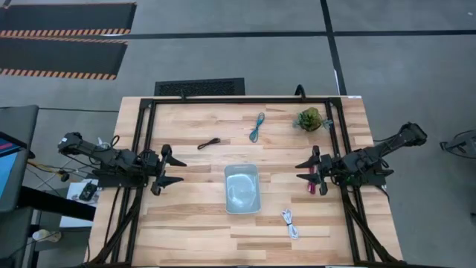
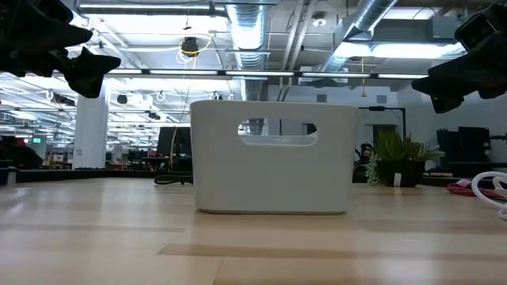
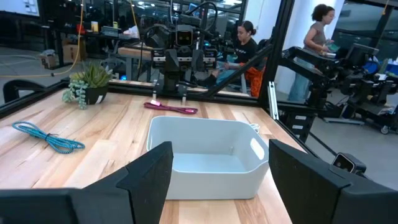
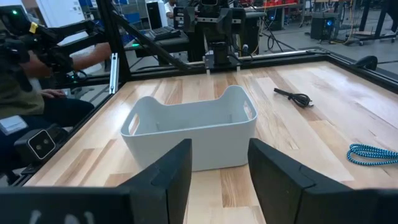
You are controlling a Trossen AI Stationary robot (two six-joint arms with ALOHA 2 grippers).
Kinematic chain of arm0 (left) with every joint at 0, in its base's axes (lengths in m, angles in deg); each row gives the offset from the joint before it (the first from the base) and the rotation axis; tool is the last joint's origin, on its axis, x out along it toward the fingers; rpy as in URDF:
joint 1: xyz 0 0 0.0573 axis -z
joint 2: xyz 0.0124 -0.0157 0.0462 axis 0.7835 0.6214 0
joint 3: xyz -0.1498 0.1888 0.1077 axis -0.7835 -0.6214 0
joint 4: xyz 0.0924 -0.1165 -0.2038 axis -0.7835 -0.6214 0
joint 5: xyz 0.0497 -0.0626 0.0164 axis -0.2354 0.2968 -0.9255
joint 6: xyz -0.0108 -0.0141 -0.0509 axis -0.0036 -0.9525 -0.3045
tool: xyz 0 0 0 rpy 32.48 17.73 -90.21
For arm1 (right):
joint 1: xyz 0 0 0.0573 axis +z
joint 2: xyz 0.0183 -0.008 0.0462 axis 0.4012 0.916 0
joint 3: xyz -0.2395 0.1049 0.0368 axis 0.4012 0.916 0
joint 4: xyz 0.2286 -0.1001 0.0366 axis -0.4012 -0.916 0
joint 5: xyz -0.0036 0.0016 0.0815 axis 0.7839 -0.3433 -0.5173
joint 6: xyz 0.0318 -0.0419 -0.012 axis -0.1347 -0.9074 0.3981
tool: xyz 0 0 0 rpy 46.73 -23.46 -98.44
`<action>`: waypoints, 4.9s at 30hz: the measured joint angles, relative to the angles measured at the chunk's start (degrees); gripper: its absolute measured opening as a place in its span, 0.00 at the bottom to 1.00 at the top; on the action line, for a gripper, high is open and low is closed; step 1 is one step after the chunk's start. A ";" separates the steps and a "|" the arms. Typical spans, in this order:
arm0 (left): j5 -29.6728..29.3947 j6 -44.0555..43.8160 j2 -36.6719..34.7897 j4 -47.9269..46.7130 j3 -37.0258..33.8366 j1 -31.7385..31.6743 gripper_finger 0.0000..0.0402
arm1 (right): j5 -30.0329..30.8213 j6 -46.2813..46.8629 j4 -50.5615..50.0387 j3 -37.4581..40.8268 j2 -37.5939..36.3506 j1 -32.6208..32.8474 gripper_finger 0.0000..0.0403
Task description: Pick and place USB-C Cables
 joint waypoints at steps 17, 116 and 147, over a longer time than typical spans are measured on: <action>0.00 -0.02 0.00 0.00 0.02 0.02 0.63 | 0.00 0.02 0.02 0.00 0.02 0.00 0.45; -17.59 -21.93 5.63 5.74 13.64 -0.09 0.63 | 25.24 20.61 -15.00 -28.55 14.32 -2.80 0.38; -25.59 -32.35 11.28 -9.70 18.05 -0.11 0.63 | -13.79 76.27 -81.83 -55.69 67.75 -6.88 0.57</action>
